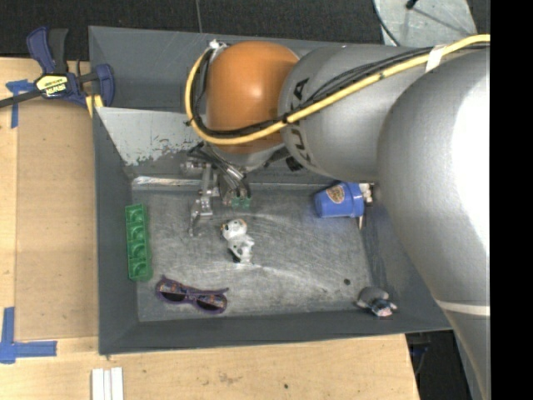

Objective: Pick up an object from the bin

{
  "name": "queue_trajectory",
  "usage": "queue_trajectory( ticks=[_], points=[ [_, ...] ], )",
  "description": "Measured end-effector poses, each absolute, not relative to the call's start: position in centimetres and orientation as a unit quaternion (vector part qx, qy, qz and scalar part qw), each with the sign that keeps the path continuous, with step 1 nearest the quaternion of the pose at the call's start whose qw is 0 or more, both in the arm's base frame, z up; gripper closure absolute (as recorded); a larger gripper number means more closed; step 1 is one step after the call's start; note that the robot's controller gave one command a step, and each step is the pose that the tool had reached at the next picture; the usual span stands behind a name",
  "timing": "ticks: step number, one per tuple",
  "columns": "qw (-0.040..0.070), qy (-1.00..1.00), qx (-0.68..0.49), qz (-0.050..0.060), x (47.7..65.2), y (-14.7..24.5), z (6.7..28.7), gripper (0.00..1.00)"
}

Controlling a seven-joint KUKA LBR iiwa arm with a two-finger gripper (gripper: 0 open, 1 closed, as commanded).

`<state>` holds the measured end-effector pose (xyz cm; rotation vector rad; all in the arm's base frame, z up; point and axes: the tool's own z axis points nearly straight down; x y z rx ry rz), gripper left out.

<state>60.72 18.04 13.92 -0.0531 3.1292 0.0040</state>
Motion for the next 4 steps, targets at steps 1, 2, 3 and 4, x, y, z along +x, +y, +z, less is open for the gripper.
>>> queue_trajectory(
  ticks=[1,2,3,4],
  points=[
    [0.0,0.994,-0.111,0.0,58.9,16.4,9.7,0.0],
    [0.003,0.979,-0.203,0.0,59.7,16.9,7.5,0.0],
    [0.001,0.98,-0.199,0.0,60.3,17.1,7.1,0.0],
    [0.005,0.974,-0.228,0.003,60.5,13.1,7.4,0.0]
  ],
)
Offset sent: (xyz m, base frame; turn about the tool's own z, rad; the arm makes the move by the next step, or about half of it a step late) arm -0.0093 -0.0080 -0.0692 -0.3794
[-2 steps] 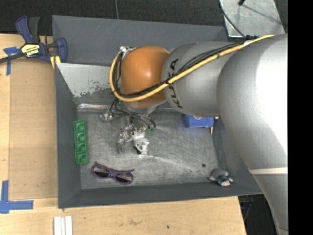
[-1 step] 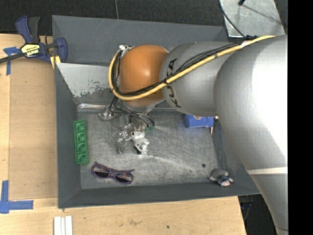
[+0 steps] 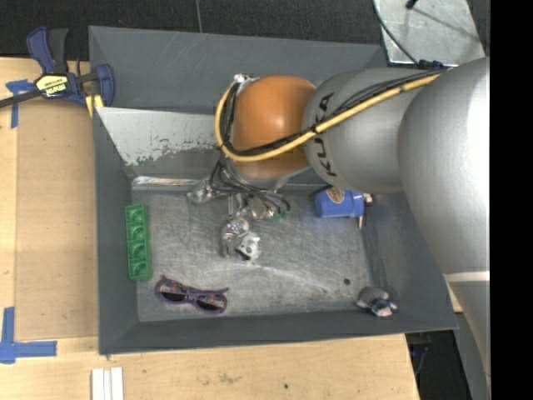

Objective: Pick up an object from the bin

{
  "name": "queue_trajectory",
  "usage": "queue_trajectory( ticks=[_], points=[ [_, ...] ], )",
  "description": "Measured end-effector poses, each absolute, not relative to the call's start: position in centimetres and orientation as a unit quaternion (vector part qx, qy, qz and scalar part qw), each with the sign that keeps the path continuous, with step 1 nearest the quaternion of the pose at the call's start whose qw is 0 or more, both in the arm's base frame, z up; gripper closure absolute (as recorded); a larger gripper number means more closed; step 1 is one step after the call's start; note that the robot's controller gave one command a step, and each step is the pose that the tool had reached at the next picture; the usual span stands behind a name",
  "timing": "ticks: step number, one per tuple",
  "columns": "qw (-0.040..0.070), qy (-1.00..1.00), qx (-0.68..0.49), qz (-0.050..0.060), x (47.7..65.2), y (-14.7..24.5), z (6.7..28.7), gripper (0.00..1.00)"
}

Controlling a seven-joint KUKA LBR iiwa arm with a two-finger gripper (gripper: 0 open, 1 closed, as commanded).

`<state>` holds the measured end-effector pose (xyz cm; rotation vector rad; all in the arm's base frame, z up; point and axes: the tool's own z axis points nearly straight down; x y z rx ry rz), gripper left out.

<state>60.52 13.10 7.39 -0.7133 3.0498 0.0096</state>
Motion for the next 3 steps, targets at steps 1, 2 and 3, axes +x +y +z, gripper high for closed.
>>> queue_trajectory(
  ticks=[1,2,3],
  points=[
    [0.002,0.969,-0.247,-0.002,60.7,10.6,7.7,0.0],
    [0.003,0.959,-0.282,0.002,61.6,11.6,7.5,0.0],
    [0.003,0.948,-0.317,0.0,62.2,7.9,8.4,0.0]
  ],
)
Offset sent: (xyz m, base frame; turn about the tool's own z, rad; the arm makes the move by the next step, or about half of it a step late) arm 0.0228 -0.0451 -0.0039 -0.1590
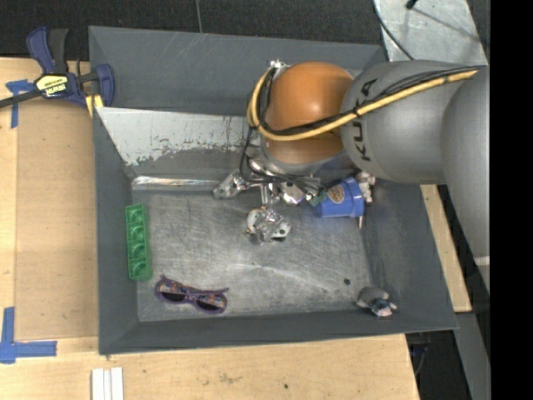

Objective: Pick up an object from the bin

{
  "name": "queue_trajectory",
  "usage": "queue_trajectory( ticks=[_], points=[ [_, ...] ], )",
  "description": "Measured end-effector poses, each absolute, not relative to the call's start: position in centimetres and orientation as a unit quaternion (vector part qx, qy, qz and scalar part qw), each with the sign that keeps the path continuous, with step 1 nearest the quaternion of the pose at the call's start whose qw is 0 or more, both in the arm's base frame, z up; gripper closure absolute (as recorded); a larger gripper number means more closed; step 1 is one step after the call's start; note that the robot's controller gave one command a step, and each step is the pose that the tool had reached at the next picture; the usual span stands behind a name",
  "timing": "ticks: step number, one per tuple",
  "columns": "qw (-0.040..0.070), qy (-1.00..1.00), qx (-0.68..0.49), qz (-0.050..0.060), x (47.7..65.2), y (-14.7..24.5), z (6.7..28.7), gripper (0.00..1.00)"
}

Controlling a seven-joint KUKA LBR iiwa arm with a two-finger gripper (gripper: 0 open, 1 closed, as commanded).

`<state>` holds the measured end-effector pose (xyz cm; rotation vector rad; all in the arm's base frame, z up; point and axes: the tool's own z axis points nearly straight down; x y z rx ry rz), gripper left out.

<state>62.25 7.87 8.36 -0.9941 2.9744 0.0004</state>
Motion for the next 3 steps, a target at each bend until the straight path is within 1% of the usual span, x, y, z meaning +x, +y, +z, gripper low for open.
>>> queue_trajectory(
  ticks=[1,2,3],
  points=[
    [0.001,0.95,-0.312,-0.001,62.0,6.3,9.4,0.0],
    [0.002,0.931,-0.364,0.001,61.5,4.7,11.6,0.0],
    [0.004,0.915,-0.403,-0.002,62.0,3.6,12.0,0.0]
  ],
)
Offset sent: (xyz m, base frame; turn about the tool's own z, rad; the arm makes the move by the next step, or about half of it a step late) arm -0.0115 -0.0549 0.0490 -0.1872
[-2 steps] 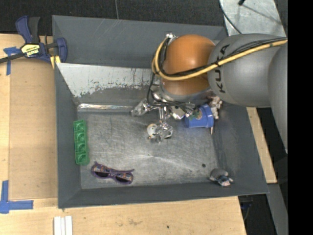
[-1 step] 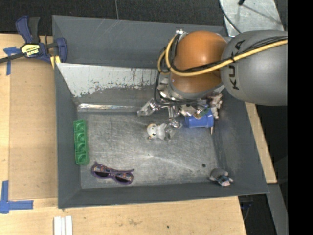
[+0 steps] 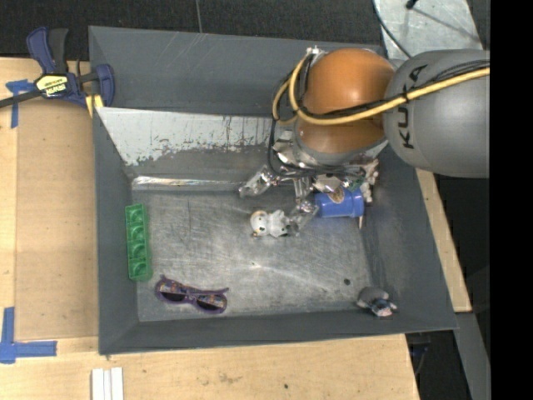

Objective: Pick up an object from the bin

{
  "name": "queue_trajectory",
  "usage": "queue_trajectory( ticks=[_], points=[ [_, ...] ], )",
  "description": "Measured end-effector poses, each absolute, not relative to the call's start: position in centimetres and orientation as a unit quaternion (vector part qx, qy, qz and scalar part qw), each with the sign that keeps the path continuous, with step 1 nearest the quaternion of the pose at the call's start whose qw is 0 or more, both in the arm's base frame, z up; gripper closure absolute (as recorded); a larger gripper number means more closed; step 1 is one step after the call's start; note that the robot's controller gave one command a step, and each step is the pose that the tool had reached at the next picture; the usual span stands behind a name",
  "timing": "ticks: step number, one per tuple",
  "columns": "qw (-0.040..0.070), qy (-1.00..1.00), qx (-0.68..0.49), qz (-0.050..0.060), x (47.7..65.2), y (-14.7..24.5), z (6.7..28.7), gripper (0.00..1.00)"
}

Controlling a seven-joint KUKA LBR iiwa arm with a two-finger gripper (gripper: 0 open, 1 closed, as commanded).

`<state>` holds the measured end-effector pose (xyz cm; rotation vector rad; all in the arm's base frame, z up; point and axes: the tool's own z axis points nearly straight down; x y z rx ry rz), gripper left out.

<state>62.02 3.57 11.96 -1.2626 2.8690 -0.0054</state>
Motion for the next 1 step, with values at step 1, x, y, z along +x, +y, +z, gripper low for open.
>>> queue_trajectory(
  ticks=[1],
  points=[
    [0.003,0.893,-0.451,-0.001,59.95,6.22,7.93,0.0]
  ],
)
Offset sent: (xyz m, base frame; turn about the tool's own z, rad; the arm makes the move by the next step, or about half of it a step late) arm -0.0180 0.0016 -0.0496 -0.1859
